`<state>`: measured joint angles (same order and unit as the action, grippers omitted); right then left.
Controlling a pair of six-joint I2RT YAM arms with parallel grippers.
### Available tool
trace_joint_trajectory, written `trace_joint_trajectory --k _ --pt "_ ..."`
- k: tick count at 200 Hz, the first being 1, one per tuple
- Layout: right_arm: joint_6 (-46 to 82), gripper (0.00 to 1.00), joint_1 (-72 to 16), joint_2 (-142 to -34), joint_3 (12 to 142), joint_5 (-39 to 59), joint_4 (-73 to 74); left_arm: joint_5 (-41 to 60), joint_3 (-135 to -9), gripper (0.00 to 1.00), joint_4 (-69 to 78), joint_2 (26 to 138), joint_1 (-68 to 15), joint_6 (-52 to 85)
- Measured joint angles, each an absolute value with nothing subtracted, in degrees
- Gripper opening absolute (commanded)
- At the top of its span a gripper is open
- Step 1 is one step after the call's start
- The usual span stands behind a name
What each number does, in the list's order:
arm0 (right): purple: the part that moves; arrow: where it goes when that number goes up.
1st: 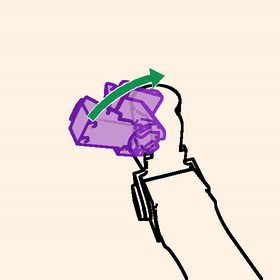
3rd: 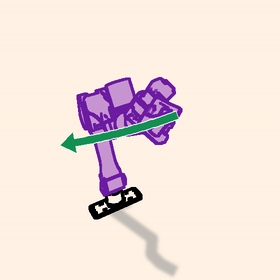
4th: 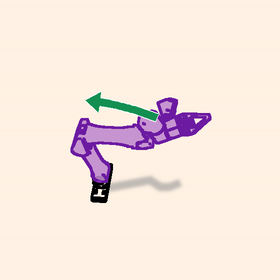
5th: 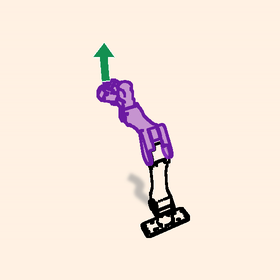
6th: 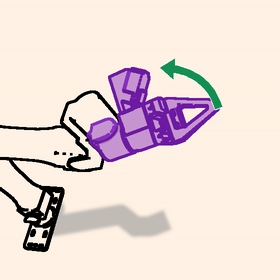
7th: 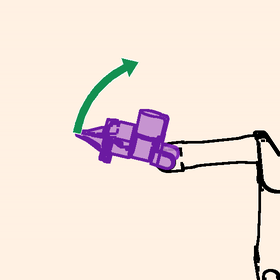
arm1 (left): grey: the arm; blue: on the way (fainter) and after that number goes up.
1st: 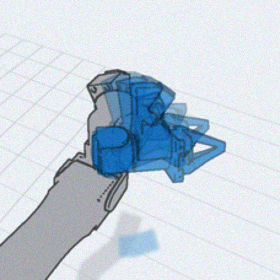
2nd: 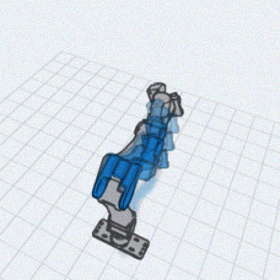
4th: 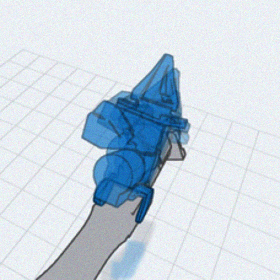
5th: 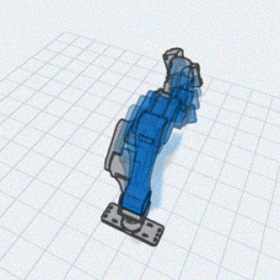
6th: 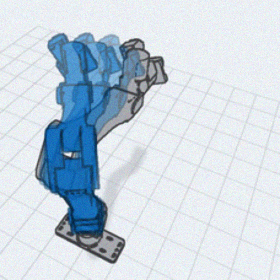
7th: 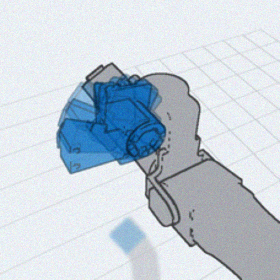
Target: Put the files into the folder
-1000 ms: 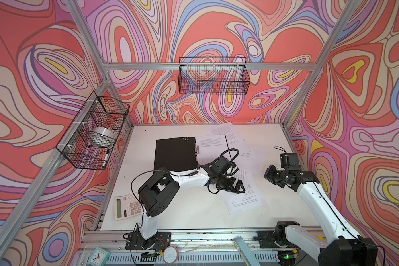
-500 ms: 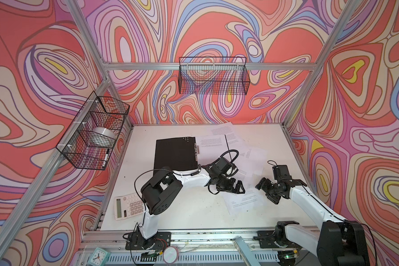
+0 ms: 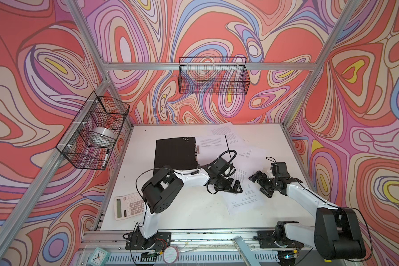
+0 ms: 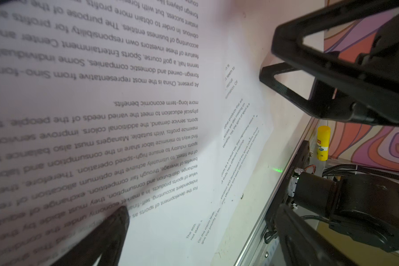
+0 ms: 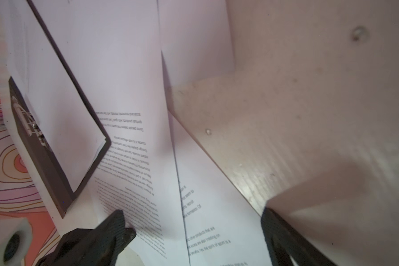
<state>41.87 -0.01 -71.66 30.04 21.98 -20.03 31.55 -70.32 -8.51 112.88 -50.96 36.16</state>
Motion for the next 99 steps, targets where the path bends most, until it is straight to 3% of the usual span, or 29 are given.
trace_joint_trajectory --k 99 --pt "40.1 0.98 0.0 -75.8 30.2 36.6 -13.1 31.4 -70.4 1.0 -8.5 113.0 -51.0 34.5"
